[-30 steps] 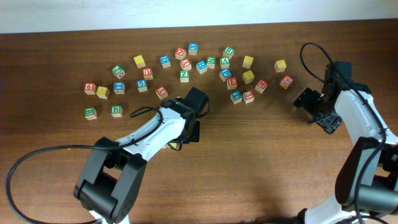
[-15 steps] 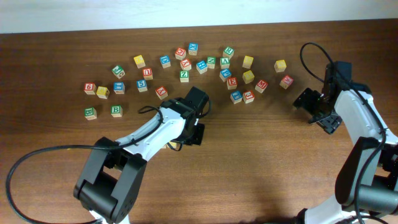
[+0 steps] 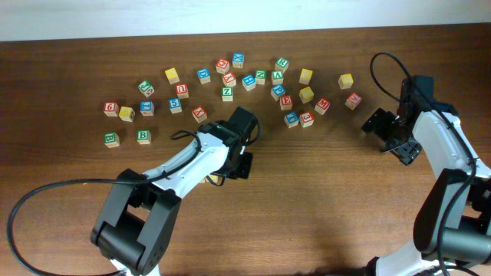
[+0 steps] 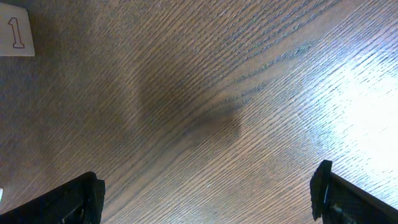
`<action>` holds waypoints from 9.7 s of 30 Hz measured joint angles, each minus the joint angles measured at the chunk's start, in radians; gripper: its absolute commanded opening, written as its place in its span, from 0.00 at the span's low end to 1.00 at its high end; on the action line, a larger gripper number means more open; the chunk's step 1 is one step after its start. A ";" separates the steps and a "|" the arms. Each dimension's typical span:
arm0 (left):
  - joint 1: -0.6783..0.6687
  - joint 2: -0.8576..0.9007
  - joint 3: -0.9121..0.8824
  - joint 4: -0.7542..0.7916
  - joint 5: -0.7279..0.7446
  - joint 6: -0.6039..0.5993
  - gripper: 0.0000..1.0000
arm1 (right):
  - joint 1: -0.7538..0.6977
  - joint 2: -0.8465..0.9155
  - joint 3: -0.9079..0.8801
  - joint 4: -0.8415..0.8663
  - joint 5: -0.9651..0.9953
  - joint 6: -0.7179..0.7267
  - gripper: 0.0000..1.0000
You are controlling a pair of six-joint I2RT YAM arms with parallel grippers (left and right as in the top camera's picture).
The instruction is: Spell out ICRA
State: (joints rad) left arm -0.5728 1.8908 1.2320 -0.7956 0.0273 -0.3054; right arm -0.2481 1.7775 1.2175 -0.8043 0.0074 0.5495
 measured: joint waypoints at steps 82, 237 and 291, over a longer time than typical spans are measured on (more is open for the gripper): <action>0.000 0.000 0.000 -0.101 -0.213 -0.216 0.01 | 0.000 0.000 0.000 0.000 0.000 -0.001 0.98; 0.174 0.010 0.327 -0.164 -0.169 -0.089 0.10 | 0.000 0.000 0.000 0.000 0.000 0.000 0.98; 0.687 0.010 0.327 -0.165 -0.192 -0.103 0.99 | 0.000 0.000 0.000 0.000 0.000 0.000 0.98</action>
State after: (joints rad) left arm 0.1143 1.9003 1.5589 -0.9607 -0.1642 -0.4084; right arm -0.2481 1.7775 1.2175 -0.8047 0.0074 0.5499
